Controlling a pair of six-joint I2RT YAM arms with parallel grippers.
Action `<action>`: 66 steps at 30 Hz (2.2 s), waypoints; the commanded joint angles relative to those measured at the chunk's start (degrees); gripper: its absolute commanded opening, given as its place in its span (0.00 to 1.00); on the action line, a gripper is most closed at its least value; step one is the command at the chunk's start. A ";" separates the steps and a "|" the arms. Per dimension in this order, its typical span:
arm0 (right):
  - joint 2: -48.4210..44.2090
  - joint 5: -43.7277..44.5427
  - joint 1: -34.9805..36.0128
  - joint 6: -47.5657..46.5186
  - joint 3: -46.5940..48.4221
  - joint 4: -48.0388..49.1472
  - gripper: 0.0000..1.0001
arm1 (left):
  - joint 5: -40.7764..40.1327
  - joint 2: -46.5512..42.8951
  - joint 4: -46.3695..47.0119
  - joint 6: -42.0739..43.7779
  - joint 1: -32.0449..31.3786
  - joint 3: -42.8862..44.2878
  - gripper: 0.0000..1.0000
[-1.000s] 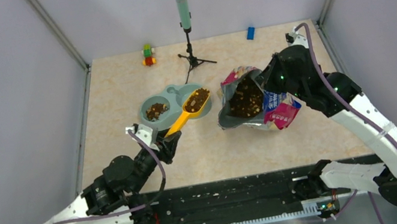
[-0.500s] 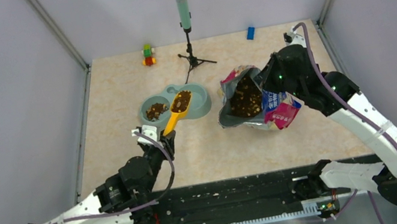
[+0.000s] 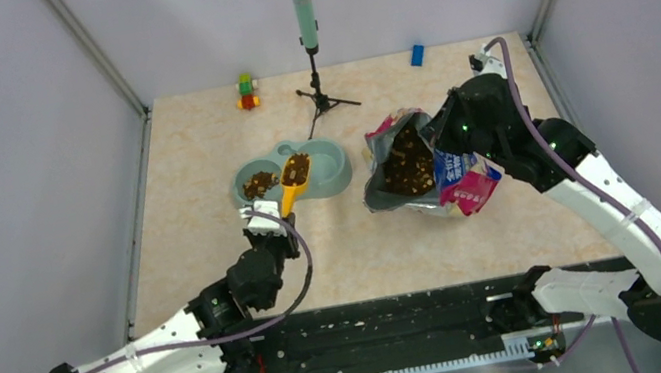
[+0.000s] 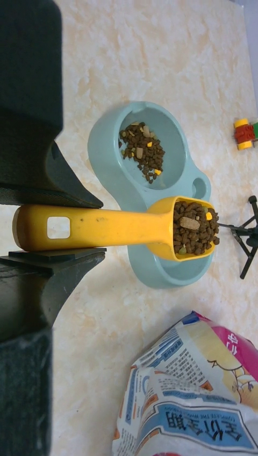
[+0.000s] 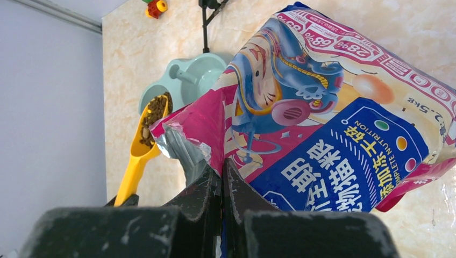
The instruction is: Serve the pet food
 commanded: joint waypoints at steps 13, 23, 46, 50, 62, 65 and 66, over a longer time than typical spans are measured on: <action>-2.31 0.60 -0.37 -0.04 0.38 0.52 0.00 | 14.37 12.74 13.05 -4.22 12.19 1.57 0.00; -3.56 2.05 -0.37 -0.43 0.03 -0.11 0.00 | 16.43 20.12 6.59 -7.10 13.66 7.55 0.00; -4.49 2.85 -0.46 -0.70 -0.22 -0.70 0.00 | 22.75 36.03 -23.60 -13.02 19.75 35.62 0.00; -4.66 3.17 -0.46 -0.77 0.02 -0.94 0.00 | 23.50 38.80 -29.40 -13.18 19.85 40.93 0.00; -4.89 3.15 -0.46 -0.80 0.10 -1.19 0.00 | 24.15 43.20 -40.02 -13.96 20.02 49.91 0.00; -4.96 3.22 -0.46 -0.80 0.15 -1.19 0.00 | 24.15 43.75 -41.65 -14.29 19.98 51.10 0.00; -4.90 3.30 -0.46 -0.75 0.15 -1.18 0.00 | 24.03 44.30 -42.46 -14.43 20.02 51.73 0.00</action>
